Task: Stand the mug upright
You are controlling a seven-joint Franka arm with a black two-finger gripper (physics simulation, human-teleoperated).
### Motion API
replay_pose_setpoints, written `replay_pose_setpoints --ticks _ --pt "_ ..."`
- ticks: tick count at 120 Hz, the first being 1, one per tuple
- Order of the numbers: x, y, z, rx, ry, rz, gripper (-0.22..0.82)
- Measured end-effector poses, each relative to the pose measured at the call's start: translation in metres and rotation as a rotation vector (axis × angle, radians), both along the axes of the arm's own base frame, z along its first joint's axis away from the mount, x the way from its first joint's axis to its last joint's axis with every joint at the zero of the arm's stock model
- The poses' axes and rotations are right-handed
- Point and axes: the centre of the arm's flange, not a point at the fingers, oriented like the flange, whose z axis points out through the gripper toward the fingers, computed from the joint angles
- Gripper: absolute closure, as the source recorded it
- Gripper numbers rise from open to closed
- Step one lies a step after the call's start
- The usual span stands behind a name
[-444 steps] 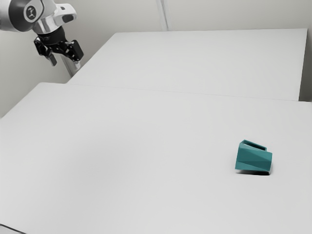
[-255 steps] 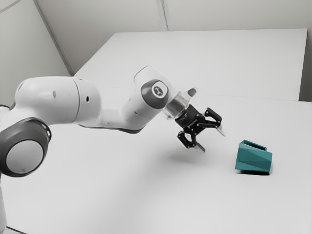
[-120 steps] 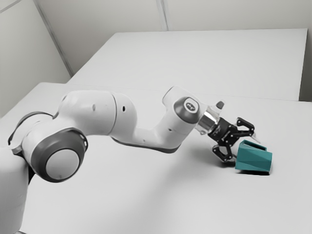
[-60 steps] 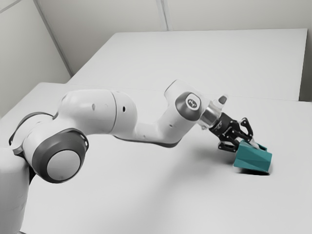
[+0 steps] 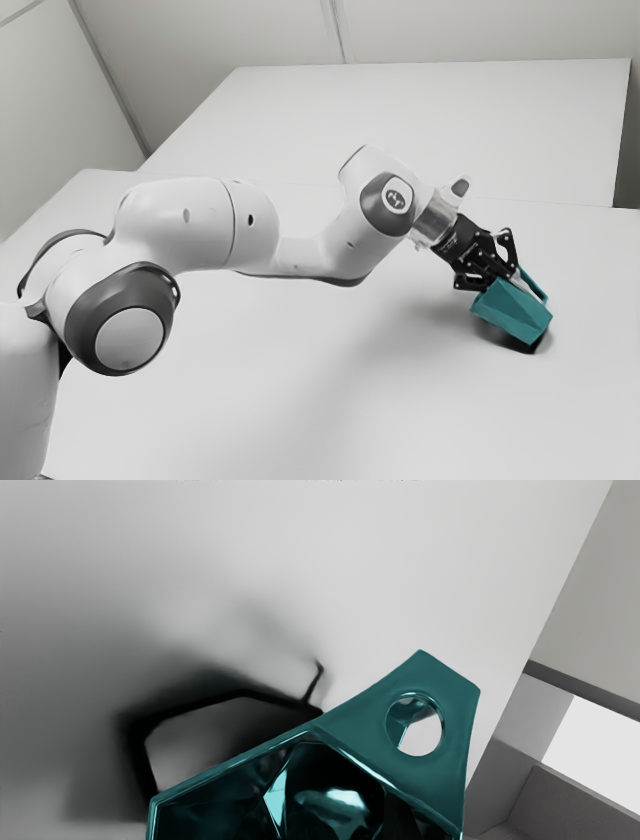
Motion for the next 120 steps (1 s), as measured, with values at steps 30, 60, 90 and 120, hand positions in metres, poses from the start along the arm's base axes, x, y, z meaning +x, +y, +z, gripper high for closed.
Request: replay_pose_setpoints --ticks 30,60,90,120 --pt "-0.009 0.031 0.090 0.322 -0.276 -0.169 0.78" --pt "-0.025 0.129 0.125 0.656 -0.286 -0.197 0.79" --pt "-0.055 0.230 0.151 0.788 -0.174 -0.148 0.79" --pt "-0.073 0.308 0.131 0.818 -0.063 -0.099 0.79"
